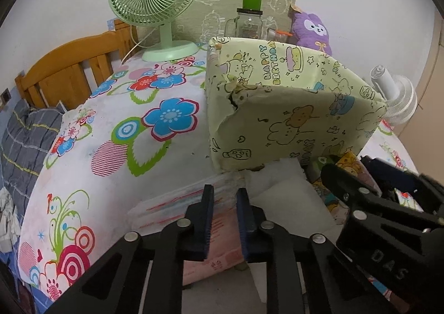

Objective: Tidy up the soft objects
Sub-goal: 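Grasp the clear plastic bag with the left tool while the right tool grasps the bear-printed packet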

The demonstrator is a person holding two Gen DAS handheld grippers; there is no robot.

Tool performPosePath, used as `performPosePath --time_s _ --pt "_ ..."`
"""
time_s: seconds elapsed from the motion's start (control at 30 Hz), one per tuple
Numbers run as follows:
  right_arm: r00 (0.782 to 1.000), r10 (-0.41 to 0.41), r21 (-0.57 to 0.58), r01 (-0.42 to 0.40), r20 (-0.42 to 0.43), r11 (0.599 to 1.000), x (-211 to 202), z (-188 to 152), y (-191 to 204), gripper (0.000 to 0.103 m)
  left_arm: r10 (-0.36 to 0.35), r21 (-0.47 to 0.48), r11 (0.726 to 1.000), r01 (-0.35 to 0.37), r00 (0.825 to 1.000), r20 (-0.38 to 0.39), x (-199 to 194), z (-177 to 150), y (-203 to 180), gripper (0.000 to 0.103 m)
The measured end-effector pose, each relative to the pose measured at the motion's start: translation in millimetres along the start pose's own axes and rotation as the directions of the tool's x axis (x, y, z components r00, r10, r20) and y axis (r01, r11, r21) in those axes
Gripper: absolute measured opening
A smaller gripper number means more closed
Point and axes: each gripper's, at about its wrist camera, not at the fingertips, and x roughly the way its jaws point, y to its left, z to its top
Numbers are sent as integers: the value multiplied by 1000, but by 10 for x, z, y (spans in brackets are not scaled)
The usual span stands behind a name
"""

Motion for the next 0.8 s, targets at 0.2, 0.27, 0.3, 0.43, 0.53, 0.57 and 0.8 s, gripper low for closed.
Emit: performPosePath --time_s 0.2,0.27,0.3,0.43,0.53,0.57,0.8 --pt "999 27 -14 -27 -29 1000 45 -53 47 45 -27 -11 1000 27 999 -21 20 -2 -30 0" --pt "999 28 -17 -28 -19 999 17 -53 54 37 -28 -10 1000 28 999 -18 6 -5 -36 0" --pt "999 31 -14 -31 -15 999 3 -52 49 36 -26 -9 1000 26 1000 -13 -8 0 -38 0" --pt "999 45 -5 -45 2 999 -63 -34 39 28 -29 -1 1000 29 1000 9 -83 25 -64 0" --pt "999 49 -4 -49 21 999 -139 -8 38 24 -28 1 1000 28 999 22 -134 46 -73 0" --pt "998 49 -4 -49 30 999 -166 3 36 23 -27 1 1000 27 999 26 -150 52 -76 0" --pt "996 50 0 -51 77 999 -366 62 -10 21 -26 11 1000 26 998 61 -317 97 -136 0"
